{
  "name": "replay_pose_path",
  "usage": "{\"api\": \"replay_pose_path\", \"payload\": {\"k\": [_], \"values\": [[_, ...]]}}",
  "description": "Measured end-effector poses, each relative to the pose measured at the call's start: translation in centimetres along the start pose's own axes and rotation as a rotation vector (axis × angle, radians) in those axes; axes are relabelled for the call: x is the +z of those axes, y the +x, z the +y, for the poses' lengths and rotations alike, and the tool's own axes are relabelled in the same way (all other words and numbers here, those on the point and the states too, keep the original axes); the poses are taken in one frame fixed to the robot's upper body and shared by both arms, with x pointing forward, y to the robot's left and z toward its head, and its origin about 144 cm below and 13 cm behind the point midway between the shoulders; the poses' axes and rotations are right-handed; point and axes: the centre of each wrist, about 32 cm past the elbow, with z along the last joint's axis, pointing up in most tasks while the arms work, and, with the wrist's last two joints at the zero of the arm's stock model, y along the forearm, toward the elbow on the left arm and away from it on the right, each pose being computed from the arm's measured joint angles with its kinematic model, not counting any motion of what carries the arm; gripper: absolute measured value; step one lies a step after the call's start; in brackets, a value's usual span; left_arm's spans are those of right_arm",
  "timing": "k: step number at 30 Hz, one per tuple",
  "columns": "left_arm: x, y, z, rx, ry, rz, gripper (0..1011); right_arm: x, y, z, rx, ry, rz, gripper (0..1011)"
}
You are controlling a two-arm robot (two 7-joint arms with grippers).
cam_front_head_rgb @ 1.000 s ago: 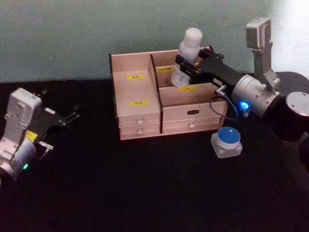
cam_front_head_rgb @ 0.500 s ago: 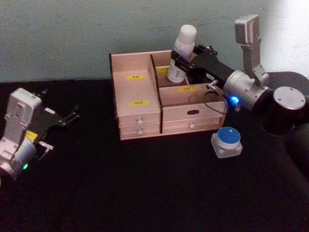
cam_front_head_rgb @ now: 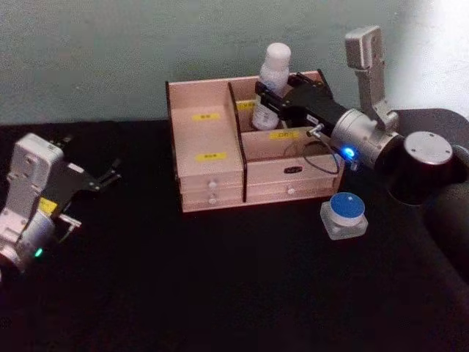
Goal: Pick up the facial cleanser and watermelon frost from the table and place them into the tiered storage box.
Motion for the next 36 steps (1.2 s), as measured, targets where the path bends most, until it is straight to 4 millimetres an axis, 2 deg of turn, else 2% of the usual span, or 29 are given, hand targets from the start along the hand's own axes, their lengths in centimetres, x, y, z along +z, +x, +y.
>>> {"api": "replay_pose_path", "payload": {"k": [36], "values": [[0.0, 0.0, 0.0, 0.000, 0.000, 0.000, 1001, -1.9, 0.3, 1.3, -0.004, -0.104, 0.026, 594]]}}
